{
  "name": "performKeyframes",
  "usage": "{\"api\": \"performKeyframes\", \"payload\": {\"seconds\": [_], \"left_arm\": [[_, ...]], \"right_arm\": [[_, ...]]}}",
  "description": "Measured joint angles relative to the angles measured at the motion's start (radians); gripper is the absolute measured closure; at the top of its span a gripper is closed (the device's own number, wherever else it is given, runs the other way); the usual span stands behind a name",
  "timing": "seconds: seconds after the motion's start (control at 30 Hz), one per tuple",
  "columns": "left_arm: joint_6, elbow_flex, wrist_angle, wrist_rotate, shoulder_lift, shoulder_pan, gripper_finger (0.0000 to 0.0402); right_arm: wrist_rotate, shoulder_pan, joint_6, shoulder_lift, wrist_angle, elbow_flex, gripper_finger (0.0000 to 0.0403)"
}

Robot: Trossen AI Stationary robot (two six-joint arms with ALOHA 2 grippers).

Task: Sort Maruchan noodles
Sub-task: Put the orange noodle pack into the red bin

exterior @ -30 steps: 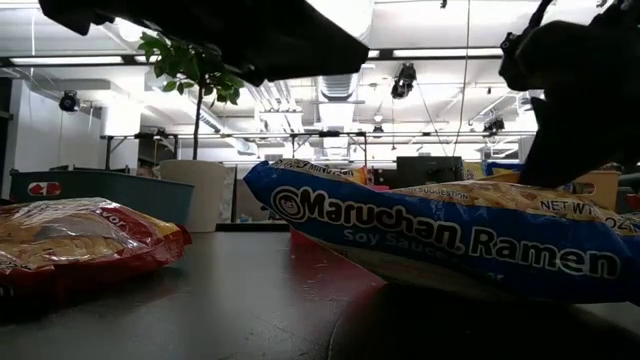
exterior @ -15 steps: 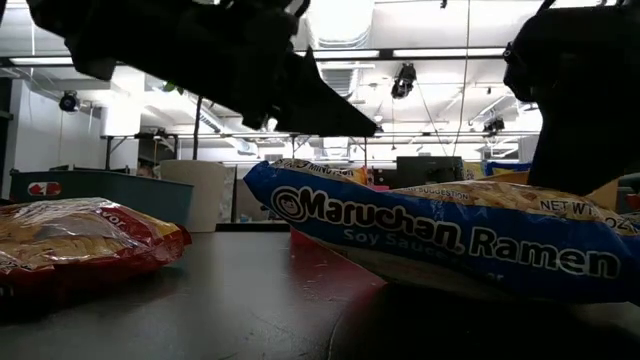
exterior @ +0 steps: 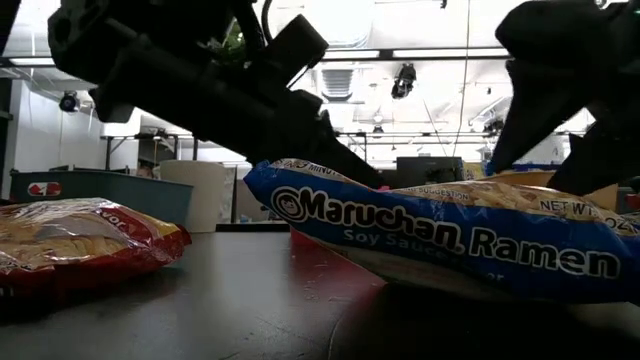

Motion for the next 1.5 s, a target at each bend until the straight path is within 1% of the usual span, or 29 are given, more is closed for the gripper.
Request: {"api": "performKeyframes", "payload": {"seconds": [0.13, 0.27, 0.37, 0.7, 0.9, 0.97, 1.2, 1.4, 1.5], "left_arm": [[0.003, 0.0, 0.017, 0.012, 0.017, 0.011, 0.0286], [0.003, 0.0, 0.02, 0.014, 0.025, 0.023, 0.0286], [-0.005, 0.0, 0.024, 0.033, 0.034, 0.033, 0.0286], [-0.036, 0.015, 0.043, 0.071, 0.098, 0.046, 0.0286], [-0.08, 0.017, 0.038, 0.229, 0.098, 0.045, 0.0286], [-0.084, 0.017, 0.027, 0.259, 0.096, 0.043, 0.0286], [-0.065, 0.017, 0.02, 0.267, 0.06, 0.039, 0.0286], [-0.002, 0.017, 0.016, 0.266, 0.017, 0.041, 0.0286], [0.004, 0.017, -0.015, 0.262, 0.017, 0.048, 0.0286]], "right_arm": [[0.042, -0.001, 0.002, 0.013, 0.035, -0.009, 0.0057], [0.066, -0.001, 0.014, 0.037, 0.056, -0.012, 0.0056], [0.088, -0.001, 0.028, 0.052, 0.053, -0.014, 0.0056], [0.094, -0.001, 0.023, 0.079, 0.079, -0.017, 0.0056], [0.095, -0.001, 0.014, 0.079, 0.08, -0.018, 0.0056], [0.095, -0.001, 0.01, 0.079, 0.08, -0.018, 0.0057], [0.093, -0.001, -0.001, 0.078, 0.078, -0.018, 0.0058], [0.094, -0.019, -0.017, 0.083, 0.082, -0.018, 0.0059], [0.096, -0.033, -0.042, 0.097, 0.102, -0.018, 0.0058]]}}
